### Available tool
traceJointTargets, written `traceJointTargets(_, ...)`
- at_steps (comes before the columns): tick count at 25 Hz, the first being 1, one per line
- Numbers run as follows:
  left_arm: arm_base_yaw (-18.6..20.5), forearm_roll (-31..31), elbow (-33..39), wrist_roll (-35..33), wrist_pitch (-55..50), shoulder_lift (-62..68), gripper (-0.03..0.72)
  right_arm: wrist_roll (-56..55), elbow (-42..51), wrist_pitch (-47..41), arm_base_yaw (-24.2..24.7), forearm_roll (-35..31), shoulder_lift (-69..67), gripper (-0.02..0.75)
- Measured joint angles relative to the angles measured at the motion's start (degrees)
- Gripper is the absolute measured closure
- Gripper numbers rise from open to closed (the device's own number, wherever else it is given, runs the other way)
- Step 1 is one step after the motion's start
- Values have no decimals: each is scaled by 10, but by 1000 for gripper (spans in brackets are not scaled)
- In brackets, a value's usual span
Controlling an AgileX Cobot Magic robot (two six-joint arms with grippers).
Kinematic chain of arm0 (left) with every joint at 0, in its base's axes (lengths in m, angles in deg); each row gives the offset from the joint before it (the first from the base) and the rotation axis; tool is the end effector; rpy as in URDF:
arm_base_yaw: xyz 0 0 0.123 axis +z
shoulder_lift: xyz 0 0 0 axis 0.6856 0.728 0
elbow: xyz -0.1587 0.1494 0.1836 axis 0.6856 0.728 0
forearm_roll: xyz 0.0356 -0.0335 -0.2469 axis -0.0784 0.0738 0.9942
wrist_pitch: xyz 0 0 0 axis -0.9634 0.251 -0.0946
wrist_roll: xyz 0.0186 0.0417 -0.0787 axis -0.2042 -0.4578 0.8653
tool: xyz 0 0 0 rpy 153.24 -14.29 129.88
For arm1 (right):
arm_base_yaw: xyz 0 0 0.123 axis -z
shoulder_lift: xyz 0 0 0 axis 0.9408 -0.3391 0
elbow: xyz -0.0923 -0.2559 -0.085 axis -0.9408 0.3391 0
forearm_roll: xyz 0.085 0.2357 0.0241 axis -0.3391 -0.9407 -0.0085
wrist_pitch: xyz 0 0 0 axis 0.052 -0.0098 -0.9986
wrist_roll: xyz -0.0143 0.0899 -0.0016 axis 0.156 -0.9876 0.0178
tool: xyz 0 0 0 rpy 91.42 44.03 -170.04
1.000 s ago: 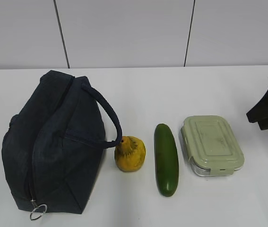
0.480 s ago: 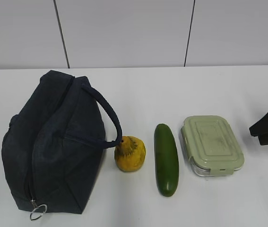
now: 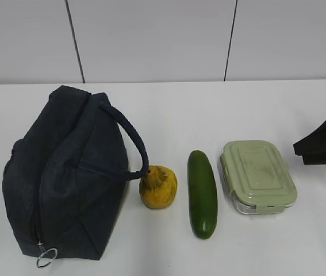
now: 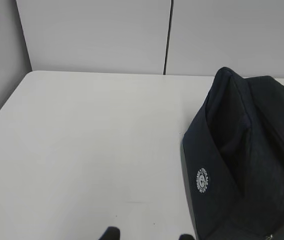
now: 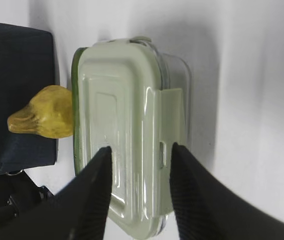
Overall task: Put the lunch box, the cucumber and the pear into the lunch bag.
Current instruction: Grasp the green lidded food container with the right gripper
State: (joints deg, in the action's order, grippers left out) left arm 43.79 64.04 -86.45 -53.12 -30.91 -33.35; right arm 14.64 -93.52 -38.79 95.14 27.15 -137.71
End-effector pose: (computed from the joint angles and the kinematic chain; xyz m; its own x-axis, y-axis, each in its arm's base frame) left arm -0.0124 -0.0038 0.2796 -0.4603 0.0367 -0.8870 0.0457 0.9988 0.0176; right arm 0.3356 -0.0759 0.1571 -0.9531 0.1894 -0.2359 -0.0621 0.6405 0.7654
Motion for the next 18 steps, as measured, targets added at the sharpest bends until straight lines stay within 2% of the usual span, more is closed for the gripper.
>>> traceJointTargets(3,0,0,0,0,0,0,460,1,0,0,0,9,0,393)
traceJointTargets(9,0,0,0,0,0,0,460,-28,0,0,0,32,0,127)
traceJointTargets(10,0,0,0,0,0,0,460,-36,0,0,0,33,0,106)
traceJointTargets(18,0,0,0,0,0,0,460,-51,0,1,-23,53,0,93)
